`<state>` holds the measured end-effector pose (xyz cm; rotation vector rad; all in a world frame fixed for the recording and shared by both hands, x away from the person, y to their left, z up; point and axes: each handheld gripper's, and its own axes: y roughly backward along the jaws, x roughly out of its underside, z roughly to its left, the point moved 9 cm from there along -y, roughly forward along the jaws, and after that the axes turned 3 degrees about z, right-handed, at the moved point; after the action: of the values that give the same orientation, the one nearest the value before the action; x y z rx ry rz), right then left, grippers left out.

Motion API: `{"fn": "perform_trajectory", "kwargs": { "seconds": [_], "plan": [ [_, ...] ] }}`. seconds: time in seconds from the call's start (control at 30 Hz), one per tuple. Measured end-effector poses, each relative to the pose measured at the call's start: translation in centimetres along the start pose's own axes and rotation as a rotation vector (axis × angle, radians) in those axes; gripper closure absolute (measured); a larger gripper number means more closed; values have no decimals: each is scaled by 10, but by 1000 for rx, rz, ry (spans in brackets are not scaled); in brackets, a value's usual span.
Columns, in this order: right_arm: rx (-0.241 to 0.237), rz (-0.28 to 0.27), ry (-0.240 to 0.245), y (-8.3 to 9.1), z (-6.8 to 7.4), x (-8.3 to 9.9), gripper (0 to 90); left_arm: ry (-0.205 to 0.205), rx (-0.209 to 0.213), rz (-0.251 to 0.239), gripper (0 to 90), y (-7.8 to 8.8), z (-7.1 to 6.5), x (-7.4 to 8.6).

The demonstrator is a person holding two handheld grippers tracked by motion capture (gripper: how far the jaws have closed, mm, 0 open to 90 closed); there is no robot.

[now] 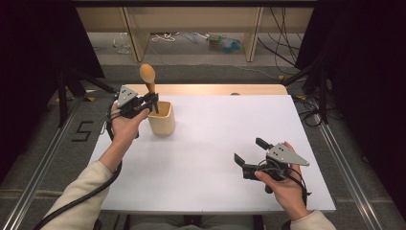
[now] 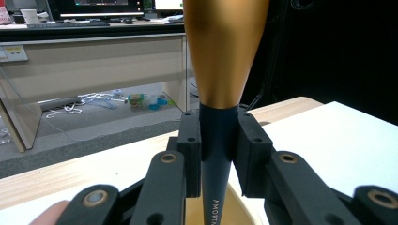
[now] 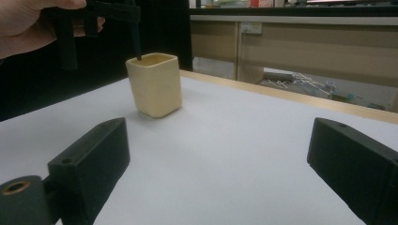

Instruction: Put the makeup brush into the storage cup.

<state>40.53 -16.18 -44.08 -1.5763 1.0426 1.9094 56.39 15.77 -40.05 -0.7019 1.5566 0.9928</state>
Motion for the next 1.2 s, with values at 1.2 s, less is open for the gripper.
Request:
{"fn": "perform_trajectory", "kwargs": {
  "seconds": [1.2],
  "plan": [
    [4,13,-4,1,0,1,73,1,-8,8,741,-12,2,11]
  ]
}}
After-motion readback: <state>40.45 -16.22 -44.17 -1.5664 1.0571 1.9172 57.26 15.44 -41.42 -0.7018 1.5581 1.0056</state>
